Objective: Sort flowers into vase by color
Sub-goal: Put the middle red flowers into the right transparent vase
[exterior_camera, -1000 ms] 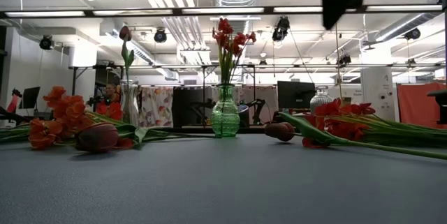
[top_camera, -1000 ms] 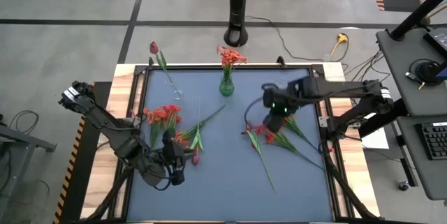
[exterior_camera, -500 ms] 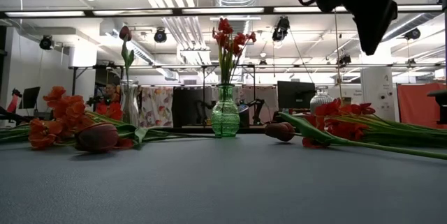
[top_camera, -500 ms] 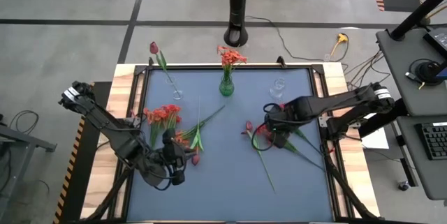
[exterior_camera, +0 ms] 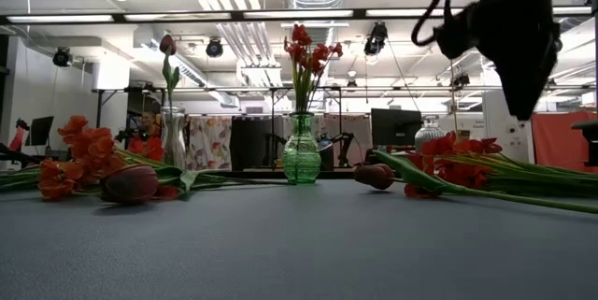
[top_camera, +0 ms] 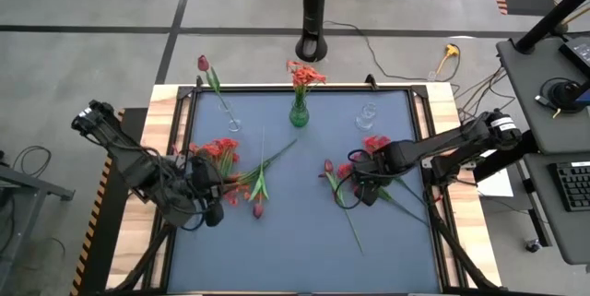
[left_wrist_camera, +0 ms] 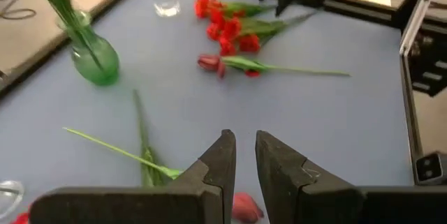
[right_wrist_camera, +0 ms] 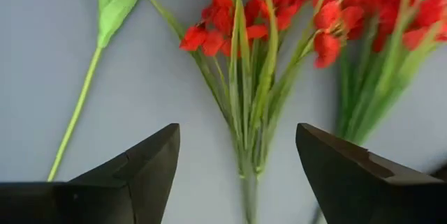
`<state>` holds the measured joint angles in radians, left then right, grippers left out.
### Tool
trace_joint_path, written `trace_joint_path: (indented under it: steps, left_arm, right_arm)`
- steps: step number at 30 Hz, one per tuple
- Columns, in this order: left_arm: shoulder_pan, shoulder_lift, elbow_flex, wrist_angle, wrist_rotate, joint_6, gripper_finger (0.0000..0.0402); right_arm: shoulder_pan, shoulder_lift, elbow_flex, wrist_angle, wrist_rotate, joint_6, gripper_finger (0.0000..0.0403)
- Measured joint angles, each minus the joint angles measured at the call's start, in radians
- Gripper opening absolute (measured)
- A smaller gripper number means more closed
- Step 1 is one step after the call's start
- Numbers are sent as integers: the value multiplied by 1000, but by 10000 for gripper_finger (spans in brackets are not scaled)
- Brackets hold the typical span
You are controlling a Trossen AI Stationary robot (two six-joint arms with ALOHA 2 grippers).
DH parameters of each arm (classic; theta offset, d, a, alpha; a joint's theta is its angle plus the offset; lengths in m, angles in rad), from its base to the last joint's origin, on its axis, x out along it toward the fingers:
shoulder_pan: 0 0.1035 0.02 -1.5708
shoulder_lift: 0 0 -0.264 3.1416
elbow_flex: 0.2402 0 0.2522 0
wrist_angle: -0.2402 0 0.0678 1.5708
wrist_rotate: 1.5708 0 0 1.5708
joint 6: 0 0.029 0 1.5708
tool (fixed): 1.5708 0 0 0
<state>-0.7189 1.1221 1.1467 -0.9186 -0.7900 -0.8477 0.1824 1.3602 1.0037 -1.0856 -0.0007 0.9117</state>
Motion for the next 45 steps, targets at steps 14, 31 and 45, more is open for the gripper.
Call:
trace_joint_path:
  steps: [14, 31, 45]
  left_arm:
    - [0, 73, 96, -2, -117, 211, 41]
    - [0, 112, 68, 0, -143, 179, 41]
    - [0, 166, 67, 6, -145, 150, 41]
  right_arm:
    - [7, 2, -216, 260, 0, 76, 270]
    - [8, 48, -249, 292, 54, 42, 228]
    - [7, 98, -245, 313, 49, 21, 195]
